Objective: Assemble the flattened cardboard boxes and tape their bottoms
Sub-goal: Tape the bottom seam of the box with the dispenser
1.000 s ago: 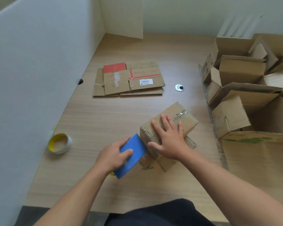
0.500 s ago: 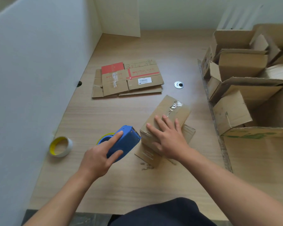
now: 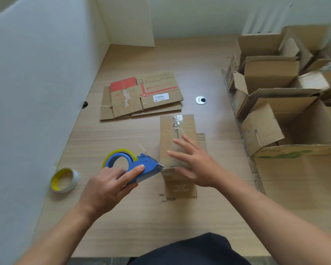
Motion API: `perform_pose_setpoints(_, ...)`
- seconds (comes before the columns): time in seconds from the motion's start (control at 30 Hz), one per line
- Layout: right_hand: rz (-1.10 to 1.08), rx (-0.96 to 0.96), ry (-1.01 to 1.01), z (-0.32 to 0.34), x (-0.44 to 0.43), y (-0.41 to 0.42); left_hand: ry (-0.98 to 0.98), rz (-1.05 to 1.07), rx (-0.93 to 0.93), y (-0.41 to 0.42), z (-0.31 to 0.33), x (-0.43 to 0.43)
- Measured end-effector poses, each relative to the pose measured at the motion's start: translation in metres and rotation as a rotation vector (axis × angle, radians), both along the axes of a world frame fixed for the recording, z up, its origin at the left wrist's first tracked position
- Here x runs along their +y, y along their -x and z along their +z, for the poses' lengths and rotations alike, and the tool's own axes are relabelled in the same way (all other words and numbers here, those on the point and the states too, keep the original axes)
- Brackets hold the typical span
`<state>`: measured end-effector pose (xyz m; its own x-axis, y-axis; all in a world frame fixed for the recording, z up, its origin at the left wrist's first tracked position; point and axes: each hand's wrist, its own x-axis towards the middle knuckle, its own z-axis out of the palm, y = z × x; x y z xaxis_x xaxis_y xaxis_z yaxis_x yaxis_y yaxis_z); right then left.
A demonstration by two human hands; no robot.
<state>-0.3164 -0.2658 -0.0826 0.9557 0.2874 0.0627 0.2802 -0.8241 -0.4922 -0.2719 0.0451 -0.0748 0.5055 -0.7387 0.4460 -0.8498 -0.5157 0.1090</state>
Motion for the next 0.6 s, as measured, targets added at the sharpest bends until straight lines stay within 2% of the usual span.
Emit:
perform_pose_setpoints(0.1, -0.136, 0.025, -0.344, 0.018, 0.008, -0.003, -0.014, -0.056, 0.005, 0.002, 0.006, -0.002)
perform_pose_setpoints(0.17, -0.157, 0.174, -0.478, 0.03, 0.012, -0.009, -0.025, -0.103, 0.006, 0.003, 0.012, -0.004)
perform_pose_setpoints(0.3, -0.105, 0.468, -0.579, 0.041, 0.019, -0.022, -0.035, -0.17, 0.02, 0.006, 0.026, -0.011)
perform_pose_setpoints(0.4, -0.01, 0.614, -0.663, 0.045, 0.02, -0.028, -0.037, -0.204, 0.045, 0.007, 0.035, -0.015)
perform_pose_setpoints(0.5, 0.038, 0.652, -0.698, 0.049, 0.019, -0.03, -0.046, -0.212, 0.071, 0.008, 0.04, -0.015)
perform_pose_setpoints(0.6, -0.055, 0.586, -0.741, 0.048, 0.019, -0.029, -0.038, -0.192, 0.108, 0.01, 0.04, -0.011)
